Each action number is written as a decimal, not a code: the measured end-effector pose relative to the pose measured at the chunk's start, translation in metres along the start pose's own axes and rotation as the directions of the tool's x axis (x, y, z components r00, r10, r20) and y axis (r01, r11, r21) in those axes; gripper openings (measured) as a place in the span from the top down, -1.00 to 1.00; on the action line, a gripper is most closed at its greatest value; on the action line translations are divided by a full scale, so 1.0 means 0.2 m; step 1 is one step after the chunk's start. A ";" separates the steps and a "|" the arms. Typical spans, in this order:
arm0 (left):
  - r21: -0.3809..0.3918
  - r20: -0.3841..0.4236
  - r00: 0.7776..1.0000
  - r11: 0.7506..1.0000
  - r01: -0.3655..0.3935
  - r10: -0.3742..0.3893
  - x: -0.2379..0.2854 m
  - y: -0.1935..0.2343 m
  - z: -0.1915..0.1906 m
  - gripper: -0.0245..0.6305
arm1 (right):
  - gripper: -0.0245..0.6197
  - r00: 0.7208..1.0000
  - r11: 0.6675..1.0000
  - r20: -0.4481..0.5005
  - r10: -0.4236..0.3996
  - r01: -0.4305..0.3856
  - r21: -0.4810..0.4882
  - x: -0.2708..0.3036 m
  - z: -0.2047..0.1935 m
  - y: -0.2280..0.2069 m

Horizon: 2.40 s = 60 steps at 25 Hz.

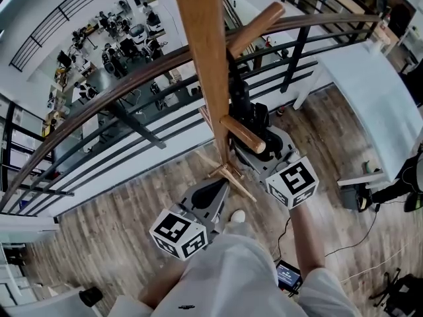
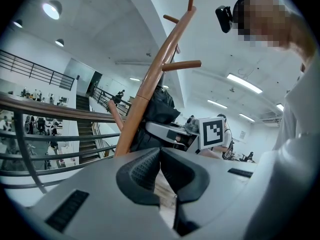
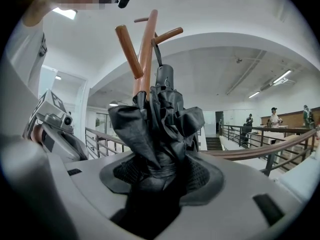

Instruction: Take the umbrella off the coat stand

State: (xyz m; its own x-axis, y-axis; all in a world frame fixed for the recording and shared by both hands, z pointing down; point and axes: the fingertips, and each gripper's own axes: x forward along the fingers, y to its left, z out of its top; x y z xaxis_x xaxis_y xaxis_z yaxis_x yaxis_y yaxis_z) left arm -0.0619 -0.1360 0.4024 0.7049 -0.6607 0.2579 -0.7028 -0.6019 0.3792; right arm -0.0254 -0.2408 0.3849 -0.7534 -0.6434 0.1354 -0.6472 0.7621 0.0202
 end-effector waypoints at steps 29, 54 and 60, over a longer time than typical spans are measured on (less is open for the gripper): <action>0.046 0.059 0.998 0.998 0.034 -0.037 0.09 -0.11 0.11 0.85 | 0.11 0.995 0.998 0.091 -0.040 0.044 -0.044 -0.12 0.27 -0.08; 0.077 0.076 0.995 0.995 0.066 -0.071 0.14 -0.13 0.19 0.85 | 0.11 0.978 0.990 0.159 -0.137 0.142 -0.022 -0.19 0.47 -0.26; 0.083 0.062 0.996 0.994 0.065 -0.070 0.14 -0.12 0.20 0.85 | 0.11 0.969 0.984 0.173 -0.179 0.181 0.004 -0.22 0.51 -0.33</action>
State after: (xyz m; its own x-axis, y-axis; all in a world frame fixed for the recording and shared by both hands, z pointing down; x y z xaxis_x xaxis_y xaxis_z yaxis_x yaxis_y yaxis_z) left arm -0.0285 -0.1580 0.3652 0.7455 -0.6430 0.1754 -0.6608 -0.6789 0.3199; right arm 0.0381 -0.2705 0.2774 -0.6343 -0.7719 -0.0440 -0.7731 0.6330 0.0405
